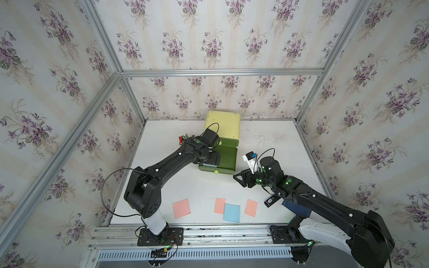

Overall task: Please put the sticky notes in the drawer by color
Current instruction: Place the sticky notes in the drawer, then pick up the sticky notes from the center of the board.

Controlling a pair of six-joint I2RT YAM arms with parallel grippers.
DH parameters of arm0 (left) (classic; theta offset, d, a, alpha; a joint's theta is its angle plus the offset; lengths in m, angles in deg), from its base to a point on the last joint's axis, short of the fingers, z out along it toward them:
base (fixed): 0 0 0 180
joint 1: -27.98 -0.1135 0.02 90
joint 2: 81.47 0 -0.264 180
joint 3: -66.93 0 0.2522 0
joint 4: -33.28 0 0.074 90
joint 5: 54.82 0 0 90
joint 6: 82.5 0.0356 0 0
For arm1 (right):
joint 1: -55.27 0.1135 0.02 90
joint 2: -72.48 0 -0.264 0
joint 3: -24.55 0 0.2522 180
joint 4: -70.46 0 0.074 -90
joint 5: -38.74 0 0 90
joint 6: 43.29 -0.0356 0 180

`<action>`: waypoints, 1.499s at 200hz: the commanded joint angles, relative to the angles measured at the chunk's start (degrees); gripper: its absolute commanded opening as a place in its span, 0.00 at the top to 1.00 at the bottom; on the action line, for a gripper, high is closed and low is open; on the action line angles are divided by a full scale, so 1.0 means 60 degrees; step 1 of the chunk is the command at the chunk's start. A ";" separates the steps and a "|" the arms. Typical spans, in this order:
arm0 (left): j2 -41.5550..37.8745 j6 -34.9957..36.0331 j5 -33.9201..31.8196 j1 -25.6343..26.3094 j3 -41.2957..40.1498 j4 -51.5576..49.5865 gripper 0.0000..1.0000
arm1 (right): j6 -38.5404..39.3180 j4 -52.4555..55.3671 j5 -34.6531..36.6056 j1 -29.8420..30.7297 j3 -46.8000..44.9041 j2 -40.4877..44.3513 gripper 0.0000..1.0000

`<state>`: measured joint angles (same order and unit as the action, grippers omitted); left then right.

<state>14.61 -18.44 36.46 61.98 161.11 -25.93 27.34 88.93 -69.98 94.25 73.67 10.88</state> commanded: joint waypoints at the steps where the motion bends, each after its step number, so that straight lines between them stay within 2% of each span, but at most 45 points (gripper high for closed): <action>1: -0.0663 -0.0167 -0.0011 0.0003 -0.0220 0.0266 0.08 | -0.0581 0.0764 -0.0142 0.0022 0.0084 0.0131 0.32; 32: -0.1678 -0.0270 0.0934 -0.0013 -0.0821 0.0606 0.07 | -0.1850 0.2325 0.0014 0.0493 -0.0066 0.0277 0.30; 63: -0.2434 -0.0522 0.1836 0.0003 -0.1787 0.1147 0.06 | -0.3469 0.3138 0.0671 0.2337 -0.0341 0.0044 0.22; 98: -0.3342 -0.0745 0.1809 0.0010 -0.2494 0.1379 0.05 | -0.4911 0.3282 0.1540 0.3644 -0.0448 -0.0617 0.16; 170: -0.3686 -0.0670 0.1781 0.0045 -0.3100 0.1499 0.03 | -0.5281 0.2538 0.1659 0.4587 0.0232 -0.2390 0.13; 191: -0.3730 -0.0602 0.1707 0.0035 -0.3245 0.1496 0.03 | -0.5394 0.2777 0.1982 0.4873 0.0560 -0.2977 0.12; 219: -0.3771 -0.0690 0.1457 0.0021 -0.3486 0.1351 0.03 | -0.5759 0.3922 0.3213 0.5191 0.1141 -0.3613 0.11; 222: -0.3743 -0.0692 0.1433 0.0030 -0.3500 0.1311 0.03 | -0.5764 0.4006 0.3315 0.5198 0.1189 -0.3672 0.09; 225: -0.3730 -0.0675 0.1425 0.0026 -0.3498 0.1275 0.03 | -0.5757 0.4053 0.3377 0.5200 0.1231 -0.3721 0.02; 228: -0.3708 -0.0664 0.1414 0.0029 -0.3521 0.1265 0.03 | -0.5751 0.4082 0.3414 0.5195 0.1264 -0.3769 0.00; 257: -0.3590 -0.0603 0.1525 0.0031 -0.3730 0.1459 0.03 | -0.5567 0.3862 0.3291 0.5241 0.1627 -0.4346 0.03; 300: -0.3621 -0.0528 0.1471 0.0021 -0.3668 0.1336 0.03 | -0.5683 0.4620 0.3501 0.5492 0.2053 -0.5308 0.04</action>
<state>-7.10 -22.55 45.86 62.16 138.71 -18.00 -5.80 113.50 -48.89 126.88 86.59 -18.45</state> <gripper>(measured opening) 0.972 0.962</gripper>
